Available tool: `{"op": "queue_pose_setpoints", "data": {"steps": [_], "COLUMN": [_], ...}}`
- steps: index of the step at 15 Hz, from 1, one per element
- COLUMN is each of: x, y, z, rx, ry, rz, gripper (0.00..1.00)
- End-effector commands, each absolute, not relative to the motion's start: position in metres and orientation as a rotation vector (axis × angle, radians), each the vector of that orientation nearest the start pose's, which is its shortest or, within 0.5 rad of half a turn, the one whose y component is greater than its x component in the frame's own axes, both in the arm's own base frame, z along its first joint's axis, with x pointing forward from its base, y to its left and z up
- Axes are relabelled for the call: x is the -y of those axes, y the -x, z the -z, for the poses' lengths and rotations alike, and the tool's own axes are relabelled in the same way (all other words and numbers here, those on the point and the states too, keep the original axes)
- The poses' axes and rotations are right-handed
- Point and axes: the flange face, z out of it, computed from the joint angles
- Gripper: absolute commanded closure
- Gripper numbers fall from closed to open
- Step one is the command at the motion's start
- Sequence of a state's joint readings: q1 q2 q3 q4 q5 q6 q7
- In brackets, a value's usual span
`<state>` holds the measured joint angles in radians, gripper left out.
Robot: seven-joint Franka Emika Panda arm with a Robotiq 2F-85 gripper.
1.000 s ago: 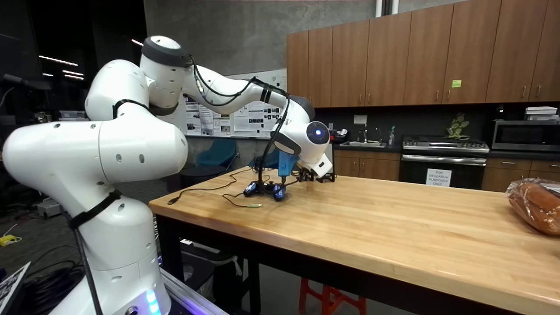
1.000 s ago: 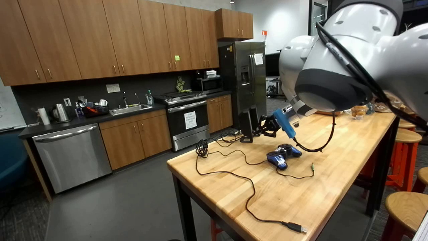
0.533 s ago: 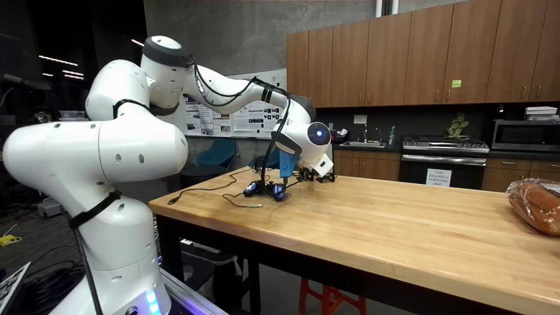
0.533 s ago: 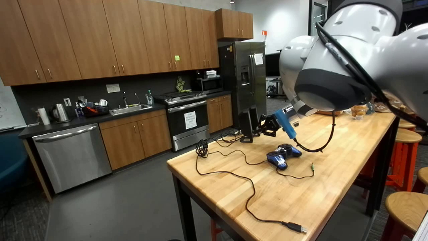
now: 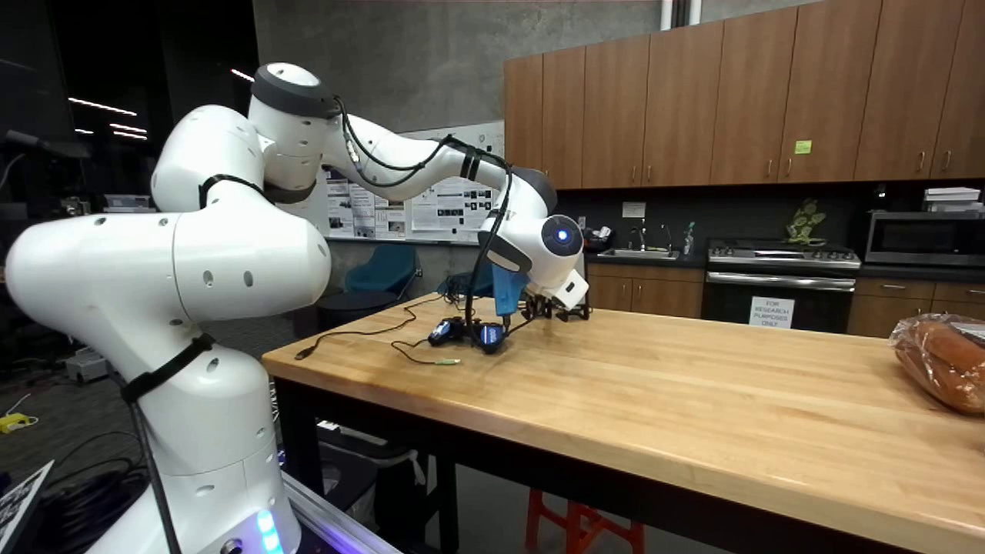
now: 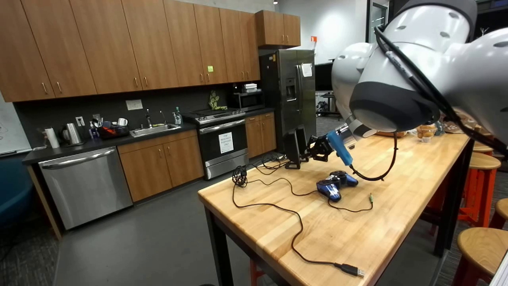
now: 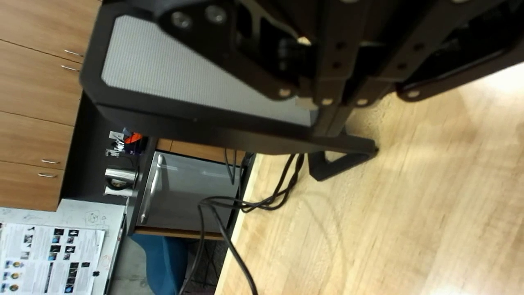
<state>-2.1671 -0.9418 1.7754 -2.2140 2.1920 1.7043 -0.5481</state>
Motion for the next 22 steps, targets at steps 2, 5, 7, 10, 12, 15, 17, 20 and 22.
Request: {"op": "queue_pose_setpoints", "data": {"steps": [2,5,7,10,12,15,17,20,22], "x": [0.1221,0.124,0.1242,0.1242,0.1246,0.1246,0.1241,0.1237,0.1228], "y": [-0.5583,-0.5577,-0.5571,-0.557,-0.557,-0.5568,-0.5567,-0.5572,-0.5573], "z": [-0.2629,-0.2619,-0.2608,-0.2603,-0.2597,-0.2592,-0.2592,-0.2598,-0.2606], "rx": [-0.859,-0.832,-0.822,-0.809,-0.805,-0.801,-0.809,-0.833,-0.845], "ry": [1.972,1.997,2.005,2.013,2.02,2.023,2.013,1.991,1.969], "rz": [0.636,0.662,0.66,0.662,0.669,0.669,0.665,0.67,0.659], "gripper": [1.0,1.0,1.0,1.0,1.0,1.0,1.0,1.0,1.0]}}
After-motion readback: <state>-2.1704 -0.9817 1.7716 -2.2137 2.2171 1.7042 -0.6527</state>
